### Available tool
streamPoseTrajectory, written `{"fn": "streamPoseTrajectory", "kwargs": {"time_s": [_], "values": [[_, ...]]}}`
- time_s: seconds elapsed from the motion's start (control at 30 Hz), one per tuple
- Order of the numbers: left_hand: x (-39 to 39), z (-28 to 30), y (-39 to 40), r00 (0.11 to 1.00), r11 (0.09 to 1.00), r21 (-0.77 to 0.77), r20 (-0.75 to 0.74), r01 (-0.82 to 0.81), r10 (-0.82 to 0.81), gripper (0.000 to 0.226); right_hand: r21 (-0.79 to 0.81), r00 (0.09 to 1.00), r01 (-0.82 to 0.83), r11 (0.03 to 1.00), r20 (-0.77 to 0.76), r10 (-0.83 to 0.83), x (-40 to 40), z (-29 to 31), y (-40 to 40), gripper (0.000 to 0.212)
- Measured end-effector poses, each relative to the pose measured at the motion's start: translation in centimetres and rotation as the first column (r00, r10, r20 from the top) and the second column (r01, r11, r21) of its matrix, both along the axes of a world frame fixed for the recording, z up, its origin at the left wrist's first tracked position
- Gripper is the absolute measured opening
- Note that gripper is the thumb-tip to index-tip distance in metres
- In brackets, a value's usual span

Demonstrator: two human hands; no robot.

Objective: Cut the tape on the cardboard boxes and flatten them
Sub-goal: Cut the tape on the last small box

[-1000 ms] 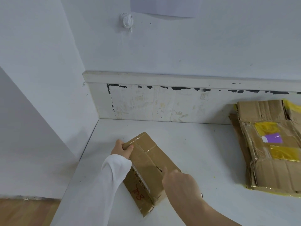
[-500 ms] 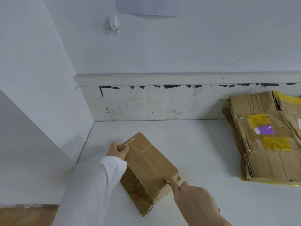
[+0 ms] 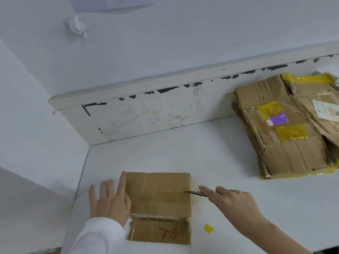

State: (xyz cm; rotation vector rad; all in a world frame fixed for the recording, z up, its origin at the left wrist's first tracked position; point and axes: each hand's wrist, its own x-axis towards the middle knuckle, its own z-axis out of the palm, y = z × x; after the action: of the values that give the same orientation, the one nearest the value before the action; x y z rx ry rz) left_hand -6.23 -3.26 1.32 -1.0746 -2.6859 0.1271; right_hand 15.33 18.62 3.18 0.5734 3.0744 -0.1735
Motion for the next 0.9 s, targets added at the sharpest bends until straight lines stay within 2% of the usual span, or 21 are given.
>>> {"fn": "streamPoseTrajectory", "kwargs": {"time_s": [0.03,0.07,0.13,0.17,0.27,0.33,0.4,0.43,0.5,0.57,0.73,0.9], "values": [[-0.2,-0.1,-0.2,0.991,0.994,0.017,-0.070,0.112,-0.111,0.057,-0.031,0.999,0.025,0.999,-0.028,-0.026,0.2,-0.3,0.2,0.064],[-0.3,0.1,0.0,0.967,0.969,-0.020,-0.062,0.247,-0.248,0.058,-0.055,0.997,0.056,0.997,-0.055,-0.059,0.2,-0.3,0.4,0.058],[-0.7,0.1,0.4,0.857,0.853,-0.085,0.038,0.514,-0.513,0.058,-0.095,0.996,0.051,0.994,-0.070,-0.058,0.4,0.0,0.5,0.049],[-0.8,0.0,0.6,0.832,0.824,-0.115,0.111,0.554,-0.544,0.061,-0.079,0.998,0.028,0.996,-0.058,-0.032,0.5,0.0,0.8,0.043],[-0.2,-0.1,1.3,0.859,0.861,-0.169,0.291,0.480,-0.422,0.088,-0.044,0.997,0.081,0.996,0.009,-0.081,0.9,0.6,1.3,0.028],[0.6,-0.5,1.6,0.885,0.921,-0.105,0.334,0.376,-0.323,0.101,-0.136,0.985,0.142,0.980,-0.078,-0.154,1.4,0.9,2.0,0.037],[0.9,-0.4,2.2,0.917,0.965,-0.138,0.365,0.222,-0.158,0.110,-0.100,0.960,0.256,0.962,-0.093,-0.265,1.9,1.6,3.0,0.036],[1.3,-0.2,2.4,0.931,0.973,-0.147,0.347,0.176,-0.116,0.105,-0.064,0.946,0.297,0.953,-0.117,-0.303,1.7,1.9,4.0,0.033],[2.6,0.1,2.9,0.925,0.978,-0.162,0.375,0.134,-0.065,0.084,-0.208,0.917,0.361,0.909,-0.097,-0.386,1.2,1.3,5.5,0.034],[3.9,0.6,3.5,0.920,0.981,-0.167,0.391,0.100,-0.027,0.069,-0.264,0.923,0.345,0.901,-0.078,-0.376,-0.3,1.4,5.4,0.036],[4.4,0.4,3.9,0.925,0.993,-0.102,0.381,0.053,-0.010,0.066,-0.048,0.966,0.258,0.965,0.006,-0.258,-4.2,1.5,3.5,0.032],[4.3,0.3,3.9,0.929,0.995,-0.074,0.369,0.068,-0.036,0.059,0.019,0.966,0.242,0.970,0.082,-0.243,-6.0,1.1,3.1,0.028]]}}
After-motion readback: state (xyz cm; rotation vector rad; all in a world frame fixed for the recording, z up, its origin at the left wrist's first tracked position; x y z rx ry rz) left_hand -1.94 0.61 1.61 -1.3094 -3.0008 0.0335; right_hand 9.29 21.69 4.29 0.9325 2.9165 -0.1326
